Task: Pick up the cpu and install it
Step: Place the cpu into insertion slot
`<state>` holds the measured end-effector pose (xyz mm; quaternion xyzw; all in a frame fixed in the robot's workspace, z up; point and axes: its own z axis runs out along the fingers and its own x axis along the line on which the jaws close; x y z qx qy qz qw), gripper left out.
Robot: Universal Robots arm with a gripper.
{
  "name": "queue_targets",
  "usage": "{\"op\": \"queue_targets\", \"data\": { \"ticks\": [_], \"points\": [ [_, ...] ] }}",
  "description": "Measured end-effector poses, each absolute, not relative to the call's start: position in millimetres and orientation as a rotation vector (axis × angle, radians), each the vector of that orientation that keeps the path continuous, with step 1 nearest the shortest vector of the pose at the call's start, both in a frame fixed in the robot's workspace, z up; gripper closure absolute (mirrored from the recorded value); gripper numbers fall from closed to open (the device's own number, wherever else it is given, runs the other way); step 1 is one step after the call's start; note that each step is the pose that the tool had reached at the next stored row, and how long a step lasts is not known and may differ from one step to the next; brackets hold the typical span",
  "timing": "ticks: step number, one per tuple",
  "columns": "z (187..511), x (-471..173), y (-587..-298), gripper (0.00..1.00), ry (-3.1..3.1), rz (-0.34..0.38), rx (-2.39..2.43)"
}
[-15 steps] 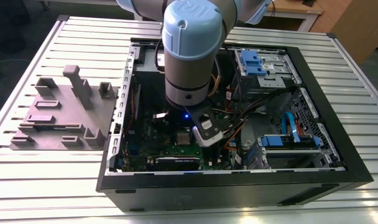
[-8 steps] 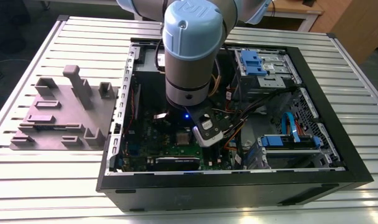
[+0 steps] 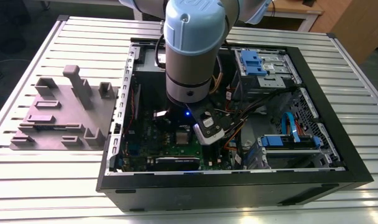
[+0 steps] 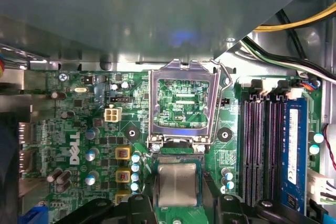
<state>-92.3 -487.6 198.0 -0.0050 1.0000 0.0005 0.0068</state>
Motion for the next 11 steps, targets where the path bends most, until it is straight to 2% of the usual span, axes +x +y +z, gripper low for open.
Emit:
{"op": "queue_targets", "data": {
  "ticks": [11],
  "points": [
    [196.5,-92.3,-487.7,0.53,3.128,0.002,-0.016]
  ]
}}
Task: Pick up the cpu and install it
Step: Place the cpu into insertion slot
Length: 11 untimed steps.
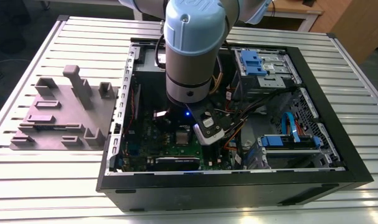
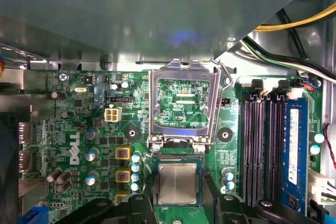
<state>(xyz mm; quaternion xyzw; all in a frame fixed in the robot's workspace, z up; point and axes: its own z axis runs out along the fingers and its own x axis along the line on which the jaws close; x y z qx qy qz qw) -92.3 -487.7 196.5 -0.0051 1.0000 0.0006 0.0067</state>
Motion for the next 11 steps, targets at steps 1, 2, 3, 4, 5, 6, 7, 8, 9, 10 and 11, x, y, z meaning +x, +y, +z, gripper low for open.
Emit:
{"op": "queue_targets", "data": {
  "ticks": [1,2,3,4,5,6,7,8,9,10,11],
  "points": [
    [196.4,-92.3,-487.7,0.53,3.128,0.002,-0.016],
    [196.1,-92.3,-487.7,0.53,3.128,0.002,-0.016],
    [196.0,-92.3,-487.7,0.52,3.128,0.002,-0.016],
    [196.0,-92.3,-487.7,0.52,3.128,0.002,-0.016],
    [195.9,-92.3,-487.7,0.45,3.128,0.002,-0.016],
    [195.9,-92.3,-487.7,0.45,3.128,0.002,-0.016],
    [195.7,-92.3,-487.7,0.45,3.128,0.002,-0.016],
    [195.4,-92.3,-487.7,0.45,3.128,0.004,-0.016],
    [194.9,-92.3,-487.7,0.45,3.128,0.005,-0.016],
    [194.2,-92.3,-487.6,0.45,3.128,0.005,-0.016],
    [193.3,-92.3,-487.6,0.45,3.128,0.007,-0.016]
  ]
}}
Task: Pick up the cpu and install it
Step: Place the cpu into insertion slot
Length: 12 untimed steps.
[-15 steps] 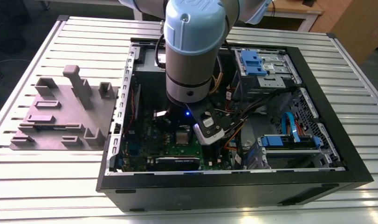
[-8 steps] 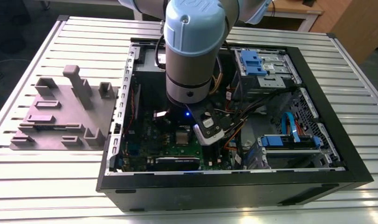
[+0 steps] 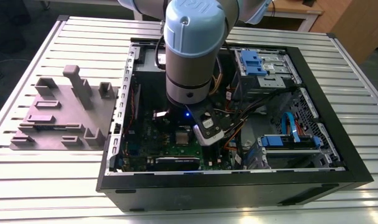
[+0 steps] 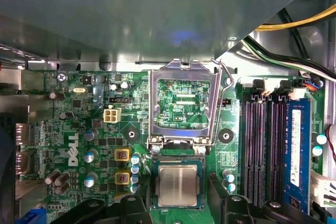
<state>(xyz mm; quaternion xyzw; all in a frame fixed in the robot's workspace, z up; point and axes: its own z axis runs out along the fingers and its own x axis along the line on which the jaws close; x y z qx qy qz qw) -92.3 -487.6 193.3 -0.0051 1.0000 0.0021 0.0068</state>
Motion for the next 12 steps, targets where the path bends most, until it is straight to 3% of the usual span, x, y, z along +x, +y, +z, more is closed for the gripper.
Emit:
{"op": "queue_targets", "data": {
  "ticks": [5,6,8,12],
  "points": [
    [188.9,-92.5,-487.9,0.47,3.129,0.007,-0.016],
    [188.7,-92.4,-488.1,0.53,3.129,0.006,-0.016],
    [188.1,-92.3,-488.9,0.55,3.128,0.008,-0.016],
    [188.0,-92.3,-491.2,0.55,3.128,0.008,-0.016]
  ]
}}
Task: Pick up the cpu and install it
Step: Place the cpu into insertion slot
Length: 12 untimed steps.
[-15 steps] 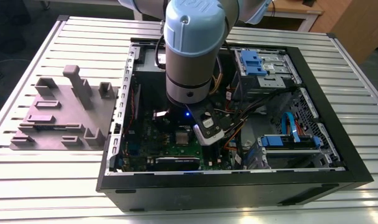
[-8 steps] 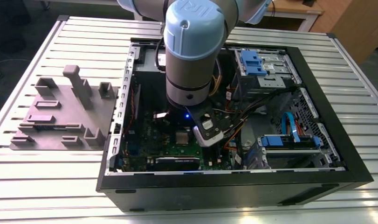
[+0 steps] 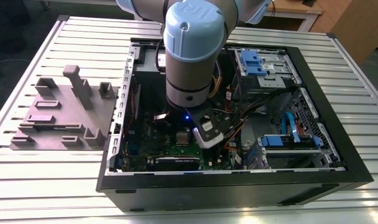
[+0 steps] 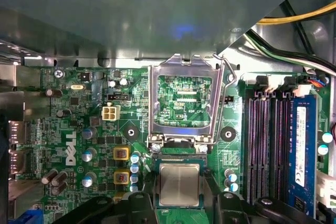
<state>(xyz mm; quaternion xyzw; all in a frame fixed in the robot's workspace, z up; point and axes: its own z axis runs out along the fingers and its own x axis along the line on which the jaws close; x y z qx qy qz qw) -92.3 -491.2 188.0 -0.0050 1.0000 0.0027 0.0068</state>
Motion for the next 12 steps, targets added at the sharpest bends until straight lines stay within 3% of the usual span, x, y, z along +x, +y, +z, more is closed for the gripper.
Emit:
{"op": "queue_targets", "data": {
  "ticks": [8,12],
  "points": [
    [188.0,-92.3,-491.4,0.55,3.128,0.008,-0.016],
    [187.9,-92.3,-491.5,0.48,3.128,0.008,-0.016]
  ]
}}
